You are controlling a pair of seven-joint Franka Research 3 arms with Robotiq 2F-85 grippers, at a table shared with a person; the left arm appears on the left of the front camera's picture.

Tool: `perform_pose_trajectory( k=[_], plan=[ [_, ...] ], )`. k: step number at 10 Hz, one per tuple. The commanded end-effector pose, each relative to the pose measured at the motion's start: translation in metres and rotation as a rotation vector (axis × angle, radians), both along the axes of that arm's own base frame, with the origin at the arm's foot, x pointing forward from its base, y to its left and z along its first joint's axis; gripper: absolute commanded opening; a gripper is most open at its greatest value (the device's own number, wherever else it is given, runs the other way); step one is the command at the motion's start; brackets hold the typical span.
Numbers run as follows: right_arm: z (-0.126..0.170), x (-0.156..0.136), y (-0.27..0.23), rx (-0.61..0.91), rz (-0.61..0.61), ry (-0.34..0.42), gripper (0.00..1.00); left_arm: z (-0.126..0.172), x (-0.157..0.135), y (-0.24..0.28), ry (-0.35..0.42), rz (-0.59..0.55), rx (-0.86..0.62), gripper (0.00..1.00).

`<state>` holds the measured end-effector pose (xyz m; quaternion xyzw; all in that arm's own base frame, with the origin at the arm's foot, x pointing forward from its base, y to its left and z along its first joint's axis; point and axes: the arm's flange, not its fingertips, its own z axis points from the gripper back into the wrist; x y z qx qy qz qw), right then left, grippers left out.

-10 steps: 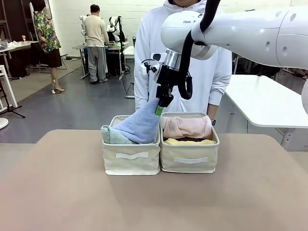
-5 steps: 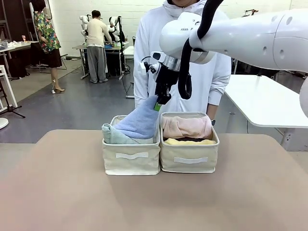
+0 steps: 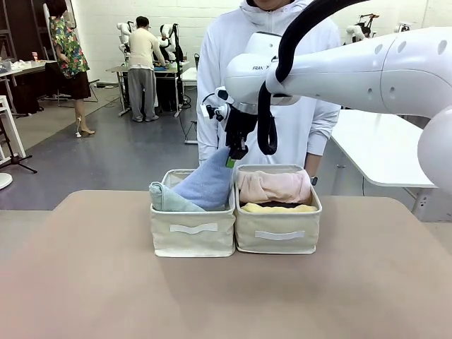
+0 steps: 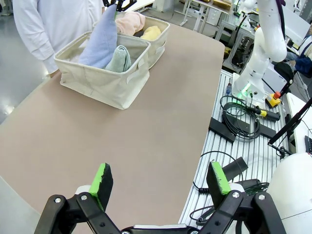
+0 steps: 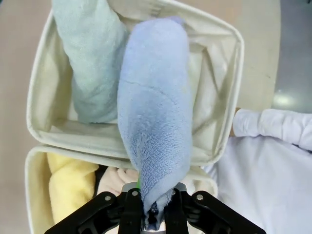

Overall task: Sort the towels based on their folding style.
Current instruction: Pick up another triangle-folded towel from the table and place it in the left Fabric basket.

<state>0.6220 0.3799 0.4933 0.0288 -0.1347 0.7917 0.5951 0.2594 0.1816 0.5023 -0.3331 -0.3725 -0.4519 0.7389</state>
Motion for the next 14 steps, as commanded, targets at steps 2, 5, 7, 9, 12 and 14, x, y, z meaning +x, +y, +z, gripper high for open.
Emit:
perform_pose_trajectory(
  k=[2, 5, 7, 9, 12, 14],
  plan=[
    [-0.011, 0.005, 0.009, -0.064, -0.035, 0.016, 0.12, -0.001, 0.000, 0.001, -0.027, -0.010, -0.007, 1.00],
    [-0.035, -0.003, 0.011, -0.110, -0.024, 0.079, 0.12, -0.001, 0.000, 0.001, -0.027, -0.010, -0.007, 1.00],
    [-0.047, -0.009, 0.013, -0.105, -0.013, 0.137, 0.12, -0.001, 0.000, 0.001, -0.027, -0.010, -0.007, 1.00],
    [-0.060, -0.015, 0.015, -0.091, -0.003, 0.215, 0.12, -0.001, 0.000, 0.001, -0.027, -0.010, -0.007, 1.00],
    [-0.080, -0.017, 0.017, -0.097, -0.006, 0.268, 0.12, -0.001, 0.000, 0.001, -0.027, -0.010, -0.007, 1.00],
    [-0.087, -0.013, 0.020, -0.092, -0.017, 0.280, 0.12, -0.001, 0.000, 0.001, -0.027, -0.010, -0.007, 1.00]
  ],
)
